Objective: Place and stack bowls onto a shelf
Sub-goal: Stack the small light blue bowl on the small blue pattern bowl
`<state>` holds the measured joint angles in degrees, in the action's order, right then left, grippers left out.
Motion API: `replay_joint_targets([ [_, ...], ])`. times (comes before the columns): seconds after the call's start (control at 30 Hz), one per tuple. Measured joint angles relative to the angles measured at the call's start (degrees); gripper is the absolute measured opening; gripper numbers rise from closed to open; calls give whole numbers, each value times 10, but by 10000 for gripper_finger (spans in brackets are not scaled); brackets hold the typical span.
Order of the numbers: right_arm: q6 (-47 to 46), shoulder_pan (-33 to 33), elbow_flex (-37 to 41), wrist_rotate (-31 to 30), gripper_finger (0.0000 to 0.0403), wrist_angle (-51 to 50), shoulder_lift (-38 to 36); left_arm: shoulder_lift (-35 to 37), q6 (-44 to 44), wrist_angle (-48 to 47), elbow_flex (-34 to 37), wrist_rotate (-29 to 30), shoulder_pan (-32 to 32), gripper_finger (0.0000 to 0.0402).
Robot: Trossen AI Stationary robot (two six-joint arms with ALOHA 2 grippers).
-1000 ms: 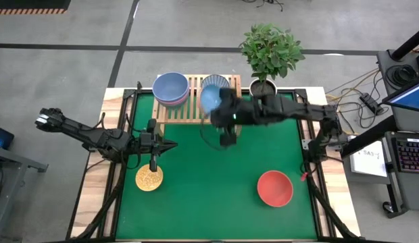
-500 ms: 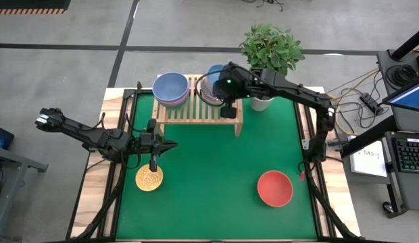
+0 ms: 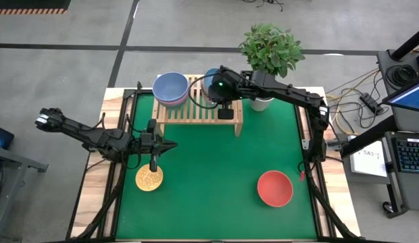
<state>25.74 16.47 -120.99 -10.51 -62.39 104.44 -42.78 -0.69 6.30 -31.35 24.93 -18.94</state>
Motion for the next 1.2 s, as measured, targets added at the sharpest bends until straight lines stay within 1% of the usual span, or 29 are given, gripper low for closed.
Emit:
replay_joint_targets([
  [0.13,-1,1,0,0,16,0,0,0,0,0,0,0,0,0],
  [0.27,-5,1,0,-1,44,1,0,0,0,0,0,0,0,0],
  [0.43,-7,1,0,-17,78,7,0,0,0,0,0,0,0,0],
  [0.6,-38,-3,-18,-17,87,-14,0,0,0,0,0,0,0,0],
  [0.7,-53,-13,-42,-17,85,-33,-1,0,0,-1,0,0,0,0],
  [0.77,-66,-19,-54,-15,81,-26,-2,0,0,-1,0,0,0,0],
  [0.93,-69,-18,-51,-13,58,53,0,0,0,-1,0,0,0,0],
  [1.03,-76,-14,-48,-27,35,94,12,0,0,-2,0,0,0,0],
  [1.13,-70,-8,-46,-28,14,116,30,0,0,-4,0,0,0,0],
  [1.2,-67,-7,-46,-29,10,120,43,0,0,-4,0,0,0,0],
])
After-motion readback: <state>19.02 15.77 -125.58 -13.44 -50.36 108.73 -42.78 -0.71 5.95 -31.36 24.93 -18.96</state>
